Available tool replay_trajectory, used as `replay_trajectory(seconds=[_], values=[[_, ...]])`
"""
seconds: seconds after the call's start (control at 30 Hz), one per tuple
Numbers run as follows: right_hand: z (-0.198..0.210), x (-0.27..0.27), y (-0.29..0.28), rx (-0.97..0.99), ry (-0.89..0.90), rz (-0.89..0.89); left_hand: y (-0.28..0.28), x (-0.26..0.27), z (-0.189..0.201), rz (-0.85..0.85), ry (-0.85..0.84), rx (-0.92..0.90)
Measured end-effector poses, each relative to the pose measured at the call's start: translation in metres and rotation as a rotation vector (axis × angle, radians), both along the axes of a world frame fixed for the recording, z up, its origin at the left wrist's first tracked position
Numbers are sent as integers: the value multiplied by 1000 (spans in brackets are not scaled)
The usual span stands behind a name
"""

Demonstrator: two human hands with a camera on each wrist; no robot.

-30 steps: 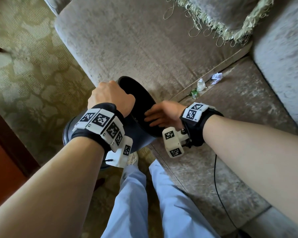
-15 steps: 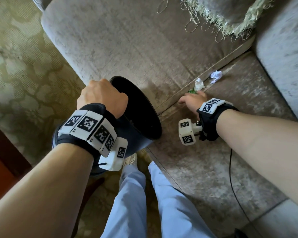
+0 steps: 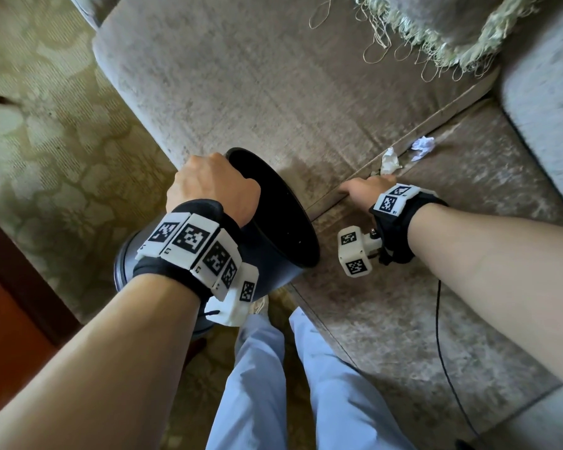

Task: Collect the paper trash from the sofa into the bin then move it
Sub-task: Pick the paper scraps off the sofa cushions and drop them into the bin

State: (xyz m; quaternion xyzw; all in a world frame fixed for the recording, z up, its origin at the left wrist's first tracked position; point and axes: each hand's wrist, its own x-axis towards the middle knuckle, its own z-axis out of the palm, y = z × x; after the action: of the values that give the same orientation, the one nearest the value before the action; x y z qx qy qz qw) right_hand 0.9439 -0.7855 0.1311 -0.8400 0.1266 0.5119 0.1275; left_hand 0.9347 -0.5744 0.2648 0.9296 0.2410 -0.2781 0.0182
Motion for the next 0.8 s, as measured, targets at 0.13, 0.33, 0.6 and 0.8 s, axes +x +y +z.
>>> replay_trajectory(seconds=[0.13,0.33,0.6,0.8], values=[[14,-1,2,38,0,-116,5,-3,3,-3,-12,-40],[6,-2,14,49,-31,-441,11,-6,7,4,-38,-97],[-4,-2,1,57,-145,-754,12,-2,4,7,-68,-67],[-16,-3,-19,128,-130,-761,10,-4,3,9,-65,-51]])
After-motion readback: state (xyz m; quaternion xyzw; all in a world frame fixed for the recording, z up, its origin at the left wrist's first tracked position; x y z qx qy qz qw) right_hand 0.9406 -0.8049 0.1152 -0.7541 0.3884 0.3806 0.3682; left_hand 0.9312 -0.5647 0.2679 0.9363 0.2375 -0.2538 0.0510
